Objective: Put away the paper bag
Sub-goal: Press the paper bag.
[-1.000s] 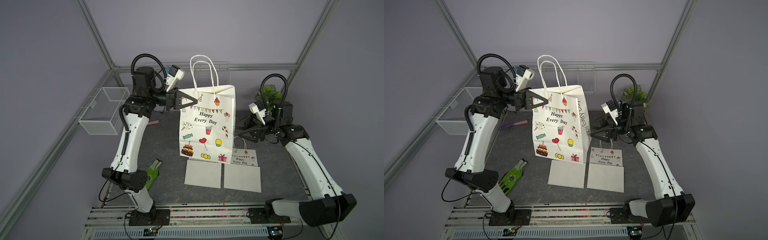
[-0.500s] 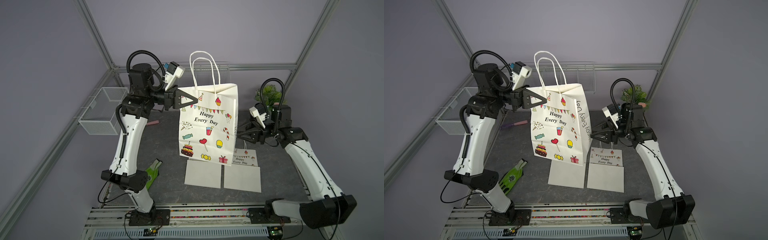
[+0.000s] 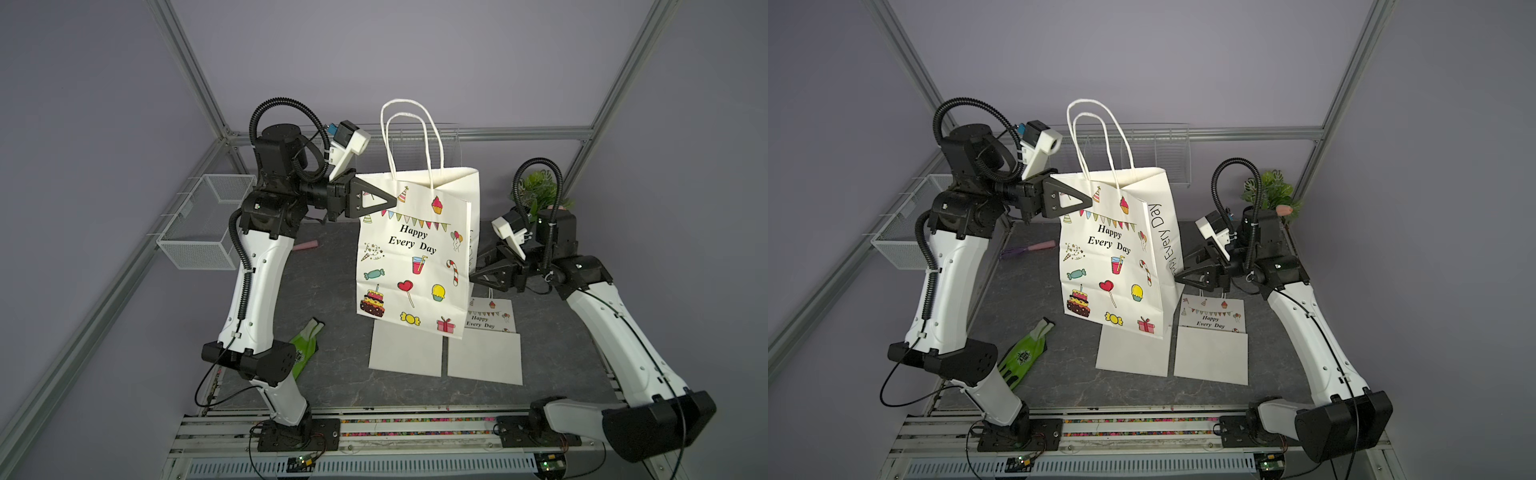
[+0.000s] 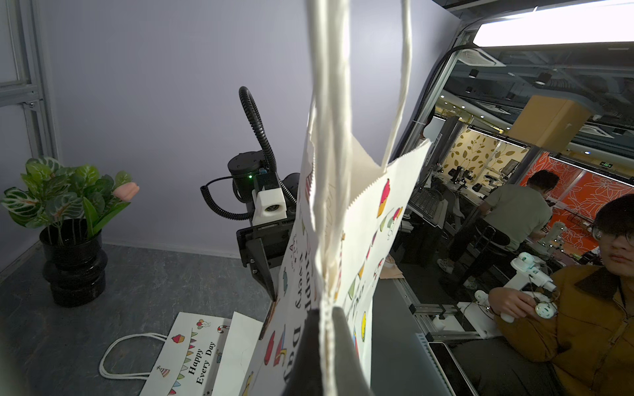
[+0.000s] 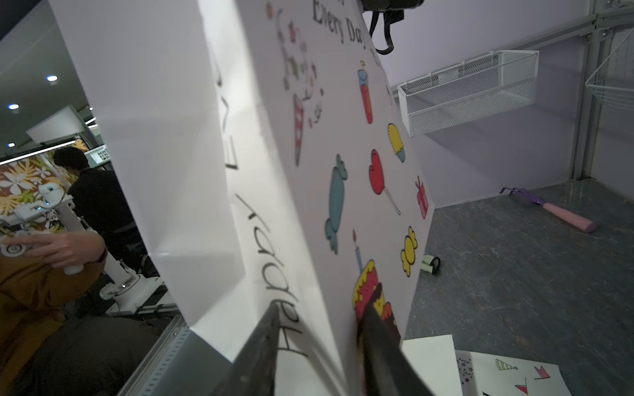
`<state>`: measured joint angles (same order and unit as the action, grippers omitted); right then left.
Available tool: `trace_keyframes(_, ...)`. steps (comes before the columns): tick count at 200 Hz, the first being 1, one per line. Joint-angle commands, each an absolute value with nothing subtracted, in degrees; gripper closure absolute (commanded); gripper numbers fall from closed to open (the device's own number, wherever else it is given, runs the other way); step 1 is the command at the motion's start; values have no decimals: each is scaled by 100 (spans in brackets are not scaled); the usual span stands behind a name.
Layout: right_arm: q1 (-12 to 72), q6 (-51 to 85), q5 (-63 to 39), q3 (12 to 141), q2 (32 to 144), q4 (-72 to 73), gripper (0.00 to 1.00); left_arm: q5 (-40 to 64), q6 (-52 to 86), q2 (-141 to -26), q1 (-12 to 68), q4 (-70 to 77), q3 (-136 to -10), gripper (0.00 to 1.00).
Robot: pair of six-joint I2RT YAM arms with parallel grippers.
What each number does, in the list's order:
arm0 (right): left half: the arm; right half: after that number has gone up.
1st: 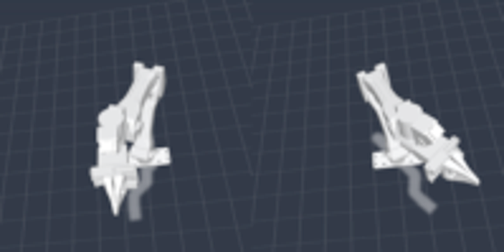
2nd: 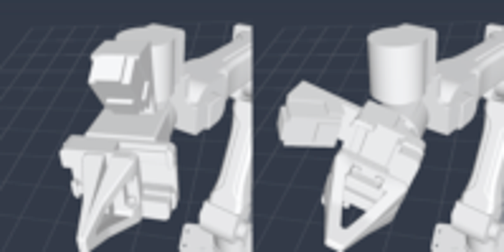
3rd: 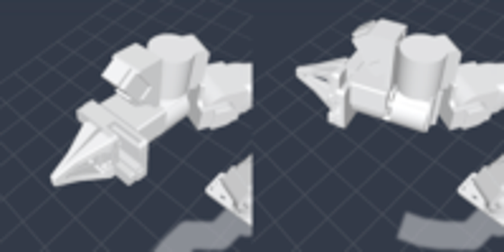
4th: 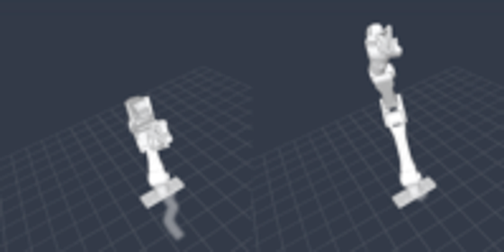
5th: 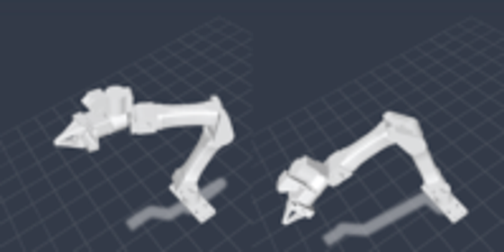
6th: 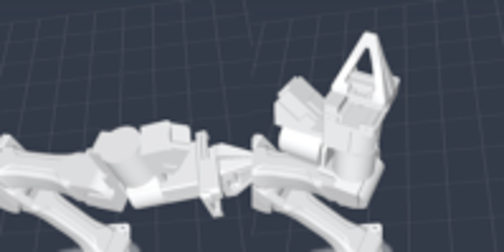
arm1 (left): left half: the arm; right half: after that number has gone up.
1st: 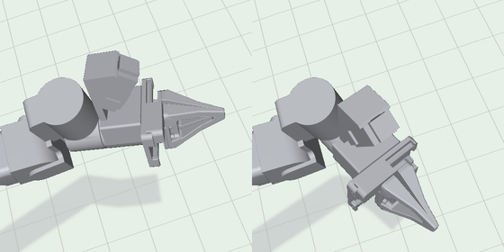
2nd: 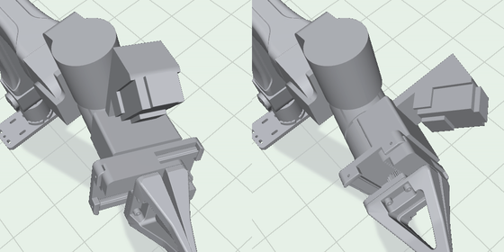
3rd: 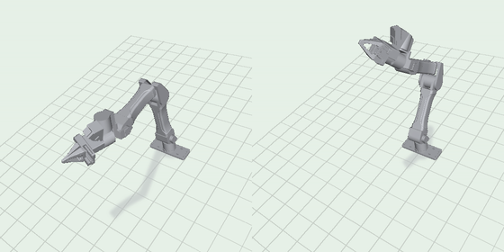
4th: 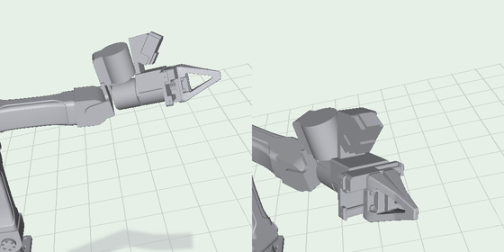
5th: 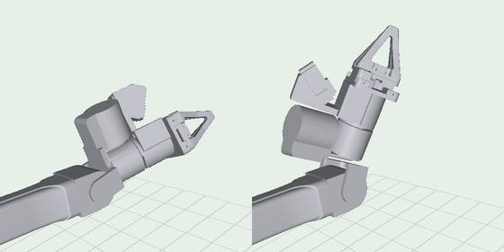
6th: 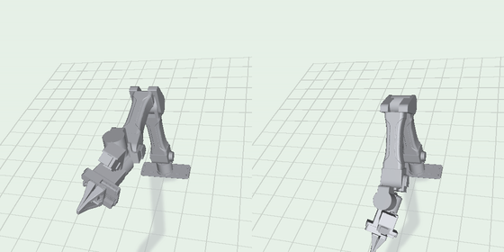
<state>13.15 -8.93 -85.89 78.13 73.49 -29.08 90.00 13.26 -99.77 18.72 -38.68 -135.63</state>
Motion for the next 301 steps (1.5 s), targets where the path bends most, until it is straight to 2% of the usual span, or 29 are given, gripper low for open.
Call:
trace_keyframes(1,1417,-963,-8880,7871,7139,-2830,45,9277,1257,-10018,1886,-3832,-13536,100)
trace_keyframes(18,1474,-974,-8889,7866,7073,-2808,36,9276,1262,-10034,1889,-3839,-13545,100)
trace_keyframes(30,1503,-976,-8878,7851,7049,-2787,36,9281,1262,-10036,1885,-3832,-13561,100)
trace_keyframes(46,1539,-956,-8841,7855,7066,-2760,47,9277,1261,-10034,1887,-3832,-13581,100)
trace_keyframes(75,1621,-887,-8712,7905,7196,-2741,62,9270,1267,-10003,1886,-3836,-13594,100)
trace_keyframes(94,1687,-844,-8612,7976,7283,-2777,63,9264,1273,-10000,1895,-3832,-13632,100)
trace_keyframes(105,1728,-844,-8565,8008,7295,-2812,58,9270,1270,-9985,1905,-3833,-13641,100)
trace_keyframes(110,1752,-844,-8549,8024,7295,-2825,51,9270,1272,-9993,1907,-3832,-13641,100)
trace_keyframes(124,1799,-850,-8520,8030,7264,-2839,22,9270,1283,-9995,1903,-3836,-13641,100)
trace_keyframes(136,1815,-861,-8523,8025,7232,-2839,12,9268,1283,-9993,1905,-3832,-13649,100)
trace_keyframes(154,1847,-870,-8512,8024,7207,-2839,13,9272,1287,-10006,1912,-3832,-13683,100)
trace_keyframes(189,1854,-882,-8497,8041,7316,-2848,40,9272,1301,-9977,1903,-3832,-13719,100)
trace_keyframes(214,1853,-875,-8491,8081,7399,-2873,45,9272,1299,-9945,1906,-3832,-13725,100)
trace_keyframes(234,1863,-880,-8434,8121,7391,-2928,37,9267,1295,-9936,1915,-3836,-13733,100)
trace_keyframes(269,1927,-950,-8425,8114,7350,-2967,1,9272,1294,-9940,1925,-3836,-13775,100)
trace_keyframes(301,1613,-1230,-8514,8106,7347,-3296,5,9267,1309,-9897,1930,-3832,-13782,100)
